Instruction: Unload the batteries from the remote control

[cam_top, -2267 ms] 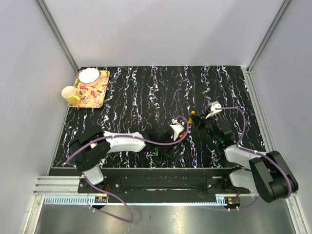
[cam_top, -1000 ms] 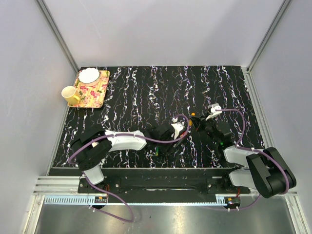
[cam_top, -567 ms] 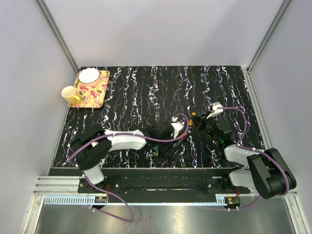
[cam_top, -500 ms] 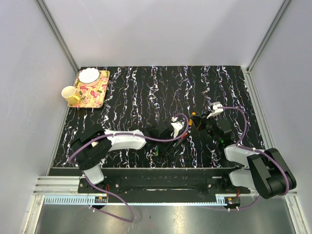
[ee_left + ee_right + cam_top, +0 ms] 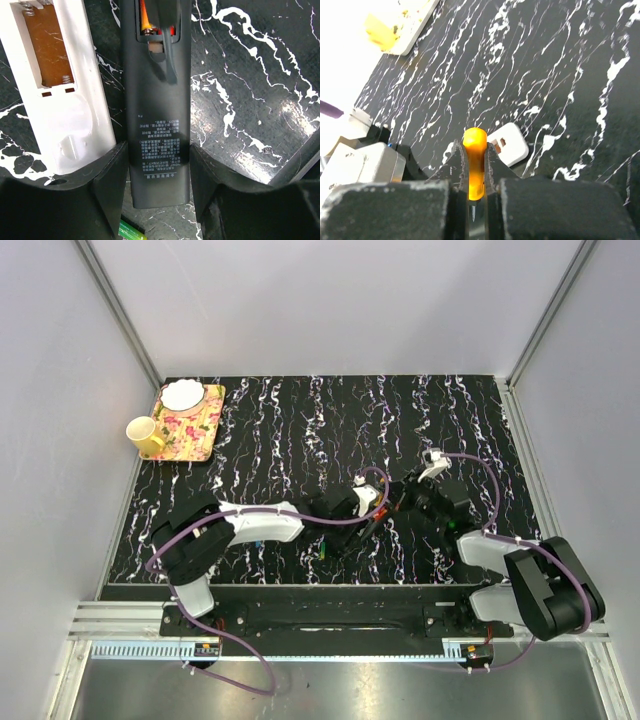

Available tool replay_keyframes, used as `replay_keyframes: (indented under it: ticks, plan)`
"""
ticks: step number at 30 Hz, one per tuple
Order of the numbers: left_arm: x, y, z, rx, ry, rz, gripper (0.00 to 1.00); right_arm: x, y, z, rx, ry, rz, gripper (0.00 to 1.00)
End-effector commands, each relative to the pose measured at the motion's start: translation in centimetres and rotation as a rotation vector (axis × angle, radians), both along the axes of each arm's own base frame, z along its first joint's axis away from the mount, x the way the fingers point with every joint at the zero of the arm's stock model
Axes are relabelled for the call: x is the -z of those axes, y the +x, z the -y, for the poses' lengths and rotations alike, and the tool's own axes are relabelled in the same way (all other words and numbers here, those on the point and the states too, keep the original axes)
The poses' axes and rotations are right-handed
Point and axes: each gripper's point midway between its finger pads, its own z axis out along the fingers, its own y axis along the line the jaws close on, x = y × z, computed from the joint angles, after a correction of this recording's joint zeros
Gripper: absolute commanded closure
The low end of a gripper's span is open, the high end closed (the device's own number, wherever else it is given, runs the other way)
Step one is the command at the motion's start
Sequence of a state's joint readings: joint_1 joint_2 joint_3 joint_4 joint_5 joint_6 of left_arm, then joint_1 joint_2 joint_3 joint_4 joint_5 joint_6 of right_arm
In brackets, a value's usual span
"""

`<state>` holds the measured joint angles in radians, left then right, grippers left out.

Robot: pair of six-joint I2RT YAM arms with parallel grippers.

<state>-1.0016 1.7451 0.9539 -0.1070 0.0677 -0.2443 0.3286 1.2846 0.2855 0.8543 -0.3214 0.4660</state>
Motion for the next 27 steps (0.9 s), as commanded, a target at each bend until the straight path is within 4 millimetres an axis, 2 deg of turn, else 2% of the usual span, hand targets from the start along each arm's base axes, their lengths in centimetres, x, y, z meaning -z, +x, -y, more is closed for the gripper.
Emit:
replay_keyframes:
  ticks: [1,7,12,13,17,22,23,25,27]
  plan:
    - [1.2,0.5,0.0,-0.028,0.022,-0.017,1.00,-0.6,-1.2,-2.0,-0.104,0.094,-0.080,1.00]
    - [1.8,0.5,-0.6,-0.041,0.043,-0.027,1.00,-1.0,-0.5,-0.8,-0.048,0.072,-0.046,1.00]
    - [1.8,0.5,-0.8,-0.041,0.048,-0.029,1.00,-3.1,0.7,0.3,0.003,0.014,0.071,1.00]
    - [1.9,0.4,-0.8,-0.041,0.049,-0.029,1.00,-4.0,1.1,0.8,0.036,0.001,0.111,1.00]
    - [1.9,0.4,-0.8,-0.040,0.046,-0.032,1.00,-5.5,2.1,3.0,0.143,-0.100,0.251,1.00]
    - [2.0,0.4,-0.7,-0.038,0.048,-0.034,1.00,-4.5,3.0,5.5,0.270,-0.194,0.271,1.00]
    - [2.1,0.4,-0.7,-0.039,0.048,-0.036,1.00,-5.0,3.1,5.6,0.279,-0.190,0.309,1.00]
    - [2.1,0.3,-0.7,-0.036,0.049,-0.038,1.00,-4.0,3.0,5.8,0.285,-0.199,0.303,1.00]
    - [2.2,0.3,-0.7,-0.035,0.050,-0.040,1.00,-4.1,3.2,5.7,0.280,-0.198,0.317,1.00]
